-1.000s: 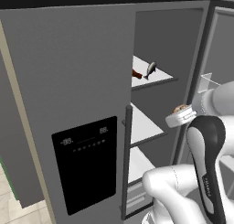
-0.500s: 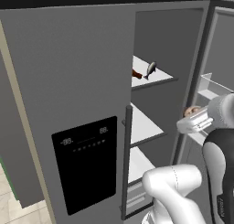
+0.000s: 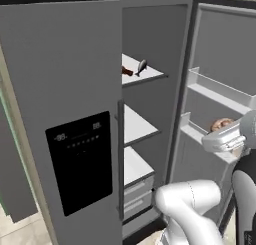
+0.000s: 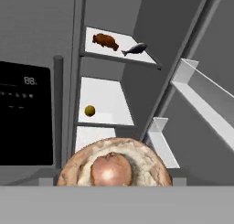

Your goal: Gather the mushroom and lemon from the fridge and place them on a tray on the dining counter. Then gather the chicken drumstick and fish from the fridge and place them on the other tray.

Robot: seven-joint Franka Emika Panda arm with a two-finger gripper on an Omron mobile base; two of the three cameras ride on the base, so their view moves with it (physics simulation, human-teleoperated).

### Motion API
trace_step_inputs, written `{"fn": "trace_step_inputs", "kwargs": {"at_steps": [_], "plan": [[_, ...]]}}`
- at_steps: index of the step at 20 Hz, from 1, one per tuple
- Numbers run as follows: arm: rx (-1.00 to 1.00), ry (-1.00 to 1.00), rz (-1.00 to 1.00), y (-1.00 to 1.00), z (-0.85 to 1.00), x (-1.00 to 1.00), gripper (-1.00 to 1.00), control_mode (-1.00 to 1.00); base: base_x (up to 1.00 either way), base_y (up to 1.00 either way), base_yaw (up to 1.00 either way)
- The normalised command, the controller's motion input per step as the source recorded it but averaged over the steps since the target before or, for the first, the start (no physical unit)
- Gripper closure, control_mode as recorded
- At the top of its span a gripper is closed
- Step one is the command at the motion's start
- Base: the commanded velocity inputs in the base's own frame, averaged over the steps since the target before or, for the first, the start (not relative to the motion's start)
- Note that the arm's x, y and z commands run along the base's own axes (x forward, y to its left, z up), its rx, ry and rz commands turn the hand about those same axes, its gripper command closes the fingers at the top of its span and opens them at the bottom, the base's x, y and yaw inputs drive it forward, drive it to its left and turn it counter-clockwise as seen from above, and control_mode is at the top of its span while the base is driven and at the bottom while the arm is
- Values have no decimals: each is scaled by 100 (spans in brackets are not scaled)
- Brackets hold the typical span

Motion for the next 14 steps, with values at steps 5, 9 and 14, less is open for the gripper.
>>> {"fn": "trace_step_inputs", "kwargs": {"at_steps": [5, 9, 14], "plan": [[0, 0, 0, 0, 0, 0, 100, 100, -76, 2, -48], [0, 0, 0, 0, 0, 0, 100, 100, -38, 0, -60], [0, 0, 0, 0, 0, 0, 100, 100, -13, 0, -66]]}}
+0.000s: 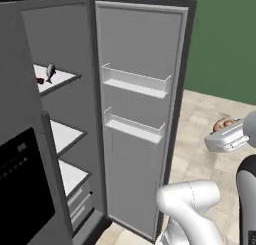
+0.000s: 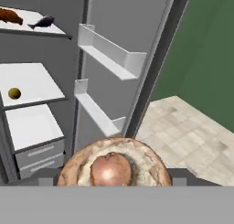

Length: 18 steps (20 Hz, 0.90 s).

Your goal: Gather the mushroom and lemon from the fridge and place them on a tray on the dining counter. Then gather the chicken drumstick and fish from the fridge and place them on the other tray.

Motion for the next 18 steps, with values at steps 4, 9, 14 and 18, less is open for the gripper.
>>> {"fn": "trace_step_inputs", "kwargs": {"at_steps": [4, 9, 14, 18], "plan": [[0, 0, 0, 0, 0, 0, 100, 100, -7, -2, -68], [0, 0, 0, 0, 0, 0, 100, 100, -1, -8, -69], [0, 0, 0, 0, 0, 0, 100, 100, 0, -13, -68], [0, 0, 0, 0, 0, 0, 100, 100, 0, -14, -63]]}}
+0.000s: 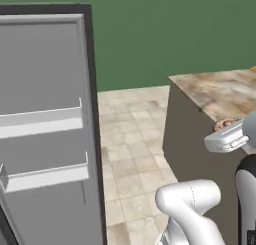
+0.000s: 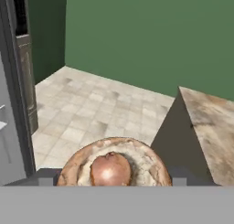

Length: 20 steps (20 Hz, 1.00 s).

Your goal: Gather the mushroom and lemon from the fridge and place them on a tray on the dining counter. Then gather the chicken drumstick and fish from the fridge and place them on the other tray.

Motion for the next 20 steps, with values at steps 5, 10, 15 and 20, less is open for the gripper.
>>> {"fn": "trace_step_inputs", "kwargs": {"at_steps": [5, 10, 15, 20], "plan": [[0, 0, 0, 0, 0, 0, 100, 100, 1, -15, -59], [0, 0, 0, 0, 0, 0, 100, 100, 14, -2, -54], [0, 0, 0, 0, 0, 0, 100, 100, 86, 5, -30], [0, 0, 0, 0, 0, 0, 100, 100, 97, -1, -6]]}}
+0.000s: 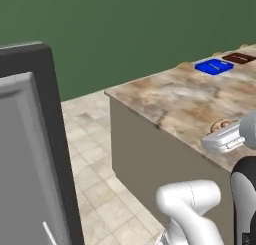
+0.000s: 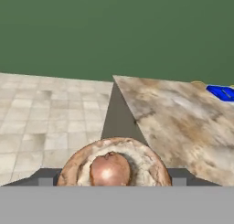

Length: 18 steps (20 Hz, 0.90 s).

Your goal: Gather the mushroom and lemon from the fridge and place them on a tray on the dining counter. Then gather the chicken drumstick and fish from the fridge and place them on the other tray.

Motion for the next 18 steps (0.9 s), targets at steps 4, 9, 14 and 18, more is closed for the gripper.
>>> {"fn": "trace_step_inputs", "kwargs": {"at_steps": [4, 9, 14, 18], "plan": [[0, 0, 0, 0, 0, 0, 100, 100, 85, -18, 7], [0, 0, 0, 0, 0, 0, 100, 100, 96, -2, 3], [0, 0, 0, 0, 0, 0, 100, 100, 100, 16, -1], [0, 0, 0, 0, 0, 0, 100, 100, 100, 40, -7]]}}
